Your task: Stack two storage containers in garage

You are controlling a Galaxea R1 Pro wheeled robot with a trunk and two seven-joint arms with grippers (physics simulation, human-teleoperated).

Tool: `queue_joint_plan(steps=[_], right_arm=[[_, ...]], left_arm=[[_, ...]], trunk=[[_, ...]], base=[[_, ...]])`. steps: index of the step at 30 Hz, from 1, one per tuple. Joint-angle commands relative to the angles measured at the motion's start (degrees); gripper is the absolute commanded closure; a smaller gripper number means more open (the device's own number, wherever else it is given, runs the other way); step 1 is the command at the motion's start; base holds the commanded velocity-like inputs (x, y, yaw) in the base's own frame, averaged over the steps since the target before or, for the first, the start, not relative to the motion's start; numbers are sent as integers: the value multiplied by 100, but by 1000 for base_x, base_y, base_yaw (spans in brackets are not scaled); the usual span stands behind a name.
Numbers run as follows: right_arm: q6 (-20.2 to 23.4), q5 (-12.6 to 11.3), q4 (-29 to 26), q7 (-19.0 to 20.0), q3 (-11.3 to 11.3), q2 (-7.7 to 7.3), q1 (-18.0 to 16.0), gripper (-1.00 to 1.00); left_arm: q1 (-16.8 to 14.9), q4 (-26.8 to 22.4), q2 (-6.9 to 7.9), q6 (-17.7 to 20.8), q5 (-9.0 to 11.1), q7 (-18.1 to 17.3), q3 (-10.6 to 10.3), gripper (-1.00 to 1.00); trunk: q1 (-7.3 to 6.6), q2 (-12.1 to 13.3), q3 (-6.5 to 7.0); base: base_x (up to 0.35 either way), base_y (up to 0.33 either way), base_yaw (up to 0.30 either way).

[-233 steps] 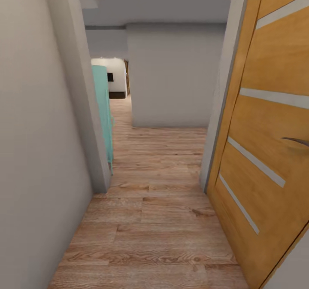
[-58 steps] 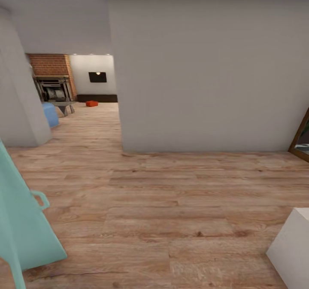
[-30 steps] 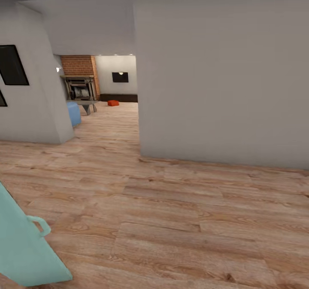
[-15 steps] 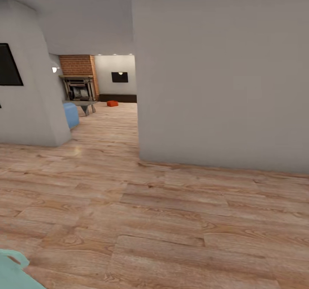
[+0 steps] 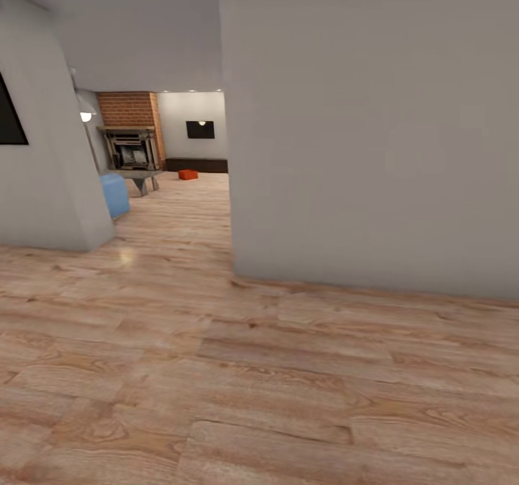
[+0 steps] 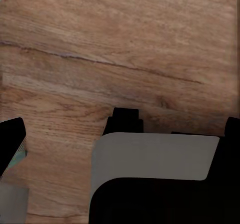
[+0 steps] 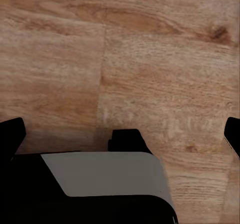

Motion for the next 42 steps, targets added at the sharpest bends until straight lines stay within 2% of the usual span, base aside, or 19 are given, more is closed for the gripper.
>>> queue_joint_plan(steps=[1, 42], right_arm=[[-36, -58, 17, -4, 48, 5, -7, -100], [-50, -62, 17, -4, 46, 4, -7, -100]], left_arm=[[-3, -2, 2, 20, 37, 10, -2, -100], [-5, -2, 2, 20, 37, 10, -2, -100]], trunk=[[3, -2, -6], [3, -2, -6]], base=[[322, 0, 40], [322, 0, 257]])
